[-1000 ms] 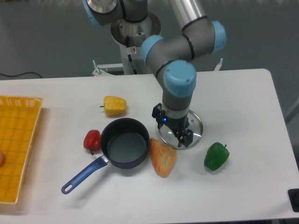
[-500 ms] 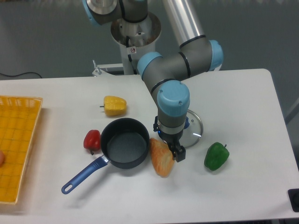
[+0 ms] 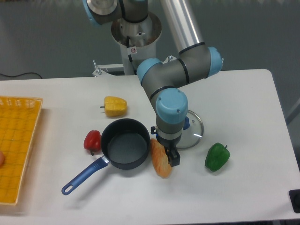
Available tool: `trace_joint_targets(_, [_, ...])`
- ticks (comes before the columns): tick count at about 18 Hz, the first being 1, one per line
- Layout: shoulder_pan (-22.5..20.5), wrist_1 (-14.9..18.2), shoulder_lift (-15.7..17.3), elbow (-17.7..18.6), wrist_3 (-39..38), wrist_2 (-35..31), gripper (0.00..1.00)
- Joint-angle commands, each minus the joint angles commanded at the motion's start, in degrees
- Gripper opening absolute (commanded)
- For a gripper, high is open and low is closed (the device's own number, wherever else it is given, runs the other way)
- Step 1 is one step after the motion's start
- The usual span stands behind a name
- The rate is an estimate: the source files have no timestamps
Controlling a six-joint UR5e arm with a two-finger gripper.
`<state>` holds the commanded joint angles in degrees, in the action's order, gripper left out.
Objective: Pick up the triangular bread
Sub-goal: 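Move the gripper over the orange triangular bread and lower it, then lower the open gripper around the bread's tip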
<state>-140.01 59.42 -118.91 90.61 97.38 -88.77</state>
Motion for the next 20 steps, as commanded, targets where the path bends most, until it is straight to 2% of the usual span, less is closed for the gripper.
trace_joint_targets(3, [0.44,-0.89,-0.53,0.44,0.61,-0.09,1.00])
trace_joint_targets(15, [0.88,-0.98,-0.80,1.85,3.34,-0.97,1.00])
trace_joint_targets(18, [0.97,-4.04,-0.80,3.60,3.25,-0.97,1.00])
trace_joint_targets(20, [0.97,-4.58,-0.80,3.61,3.34,-0.97,1.00])
